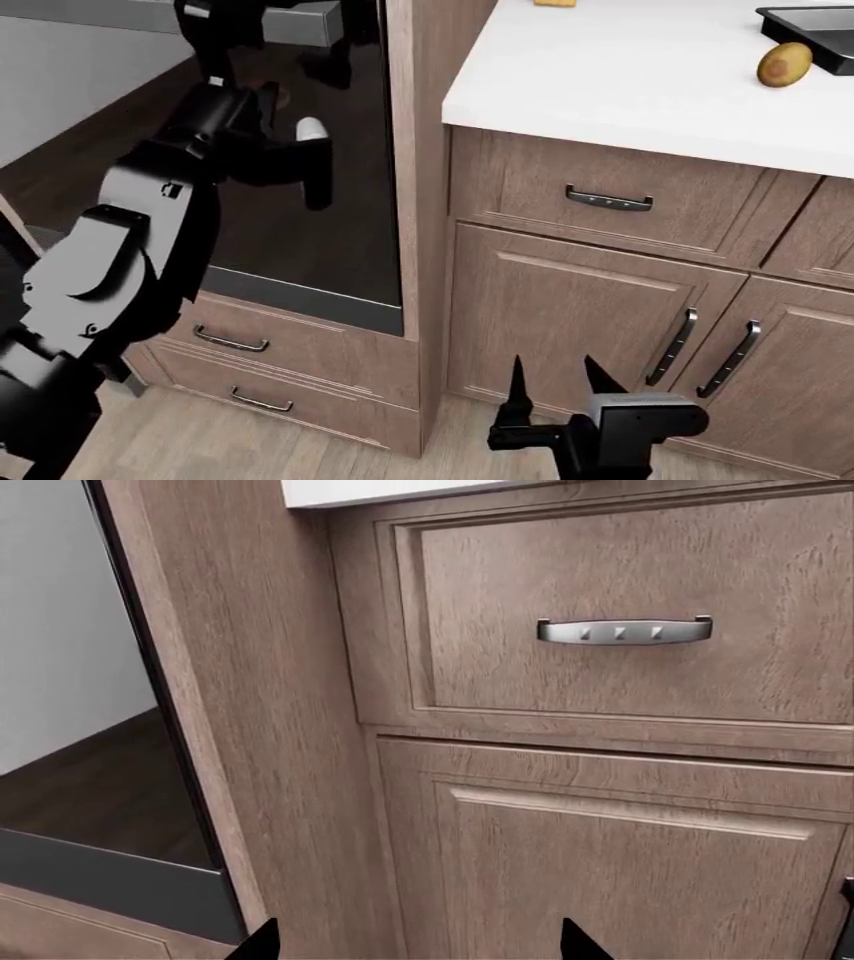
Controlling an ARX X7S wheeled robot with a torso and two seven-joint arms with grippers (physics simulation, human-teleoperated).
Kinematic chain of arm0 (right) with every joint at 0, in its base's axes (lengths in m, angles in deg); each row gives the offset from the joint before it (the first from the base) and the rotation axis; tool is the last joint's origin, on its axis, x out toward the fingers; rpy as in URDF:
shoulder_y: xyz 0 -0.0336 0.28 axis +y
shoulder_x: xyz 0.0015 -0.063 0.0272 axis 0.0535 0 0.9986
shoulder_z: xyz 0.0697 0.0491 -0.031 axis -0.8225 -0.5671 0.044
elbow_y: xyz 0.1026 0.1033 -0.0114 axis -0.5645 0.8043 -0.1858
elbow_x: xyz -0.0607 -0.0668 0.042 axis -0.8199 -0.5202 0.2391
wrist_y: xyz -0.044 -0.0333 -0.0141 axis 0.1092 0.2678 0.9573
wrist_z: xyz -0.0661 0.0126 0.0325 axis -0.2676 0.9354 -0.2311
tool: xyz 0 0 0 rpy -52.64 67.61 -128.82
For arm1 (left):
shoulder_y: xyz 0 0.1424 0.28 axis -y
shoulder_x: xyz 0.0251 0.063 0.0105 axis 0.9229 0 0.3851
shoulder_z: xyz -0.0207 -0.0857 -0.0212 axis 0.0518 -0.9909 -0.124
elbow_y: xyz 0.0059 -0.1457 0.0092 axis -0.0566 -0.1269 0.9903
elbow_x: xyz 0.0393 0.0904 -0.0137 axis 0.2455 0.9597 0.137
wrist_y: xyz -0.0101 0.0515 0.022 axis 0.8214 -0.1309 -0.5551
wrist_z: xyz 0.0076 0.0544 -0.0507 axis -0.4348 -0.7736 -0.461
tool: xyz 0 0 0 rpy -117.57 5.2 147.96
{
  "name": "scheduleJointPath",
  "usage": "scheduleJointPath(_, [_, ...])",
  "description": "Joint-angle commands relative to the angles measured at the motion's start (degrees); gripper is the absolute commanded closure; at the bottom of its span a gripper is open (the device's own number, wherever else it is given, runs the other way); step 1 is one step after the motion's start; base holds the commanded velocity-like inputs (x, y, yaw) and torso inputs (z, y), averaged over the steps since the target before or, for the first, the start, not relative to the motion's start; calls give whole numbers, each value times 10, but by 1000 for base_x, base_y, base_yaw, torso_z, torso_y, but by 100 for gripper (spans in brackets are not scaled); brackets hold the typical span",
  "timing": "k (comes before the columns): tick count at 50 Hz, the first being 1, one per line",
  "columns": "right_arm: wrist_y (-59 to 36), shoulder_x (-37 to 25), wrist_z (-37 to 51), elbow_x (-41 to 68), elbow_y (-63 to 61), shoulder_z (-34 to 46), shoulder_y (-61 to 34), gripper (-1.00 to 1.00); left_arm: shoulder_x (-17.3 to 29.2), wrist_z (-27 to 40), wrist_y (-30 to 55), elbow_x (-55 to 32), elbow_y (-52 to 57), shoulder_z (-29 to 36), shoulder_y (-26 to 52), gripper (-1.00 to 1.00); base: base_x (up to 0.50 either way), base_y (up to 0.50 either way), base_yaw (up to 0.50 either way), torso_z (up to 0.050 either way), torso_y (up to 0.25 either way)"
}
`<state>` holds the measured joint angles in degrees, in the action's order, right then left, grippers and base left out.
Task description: Open the oven door
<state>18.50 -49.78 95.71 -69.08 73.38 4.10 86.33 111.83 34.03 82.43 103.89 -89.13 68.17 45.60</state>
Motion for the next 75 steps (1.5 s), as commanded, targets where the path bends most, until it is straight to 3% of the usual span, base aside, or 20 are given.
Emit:
scheduleJointPath(1, [2,-2,1,3,-1,2,0,-100,-24,16,-12,1,-46,10,17,-100,0,0,0,0,0])
scheduleJointPath(64, [9,-12,12,12,-1,9,-3,-100,-71,40,-31,-10,-138,18,59,-100,0,0,0,0,0])
scheduleJointPath(65, [9,-12,12,12,0,9,-3,-100,-71,41,-32,-11,-138,17,60,100,0,0,0,0,0])
scheduleJointPath(75, [10,-13,13,13,0,11,-3,-100,-72,43,-33,-19,-133,11,64,100,0,0,0,0,-2])
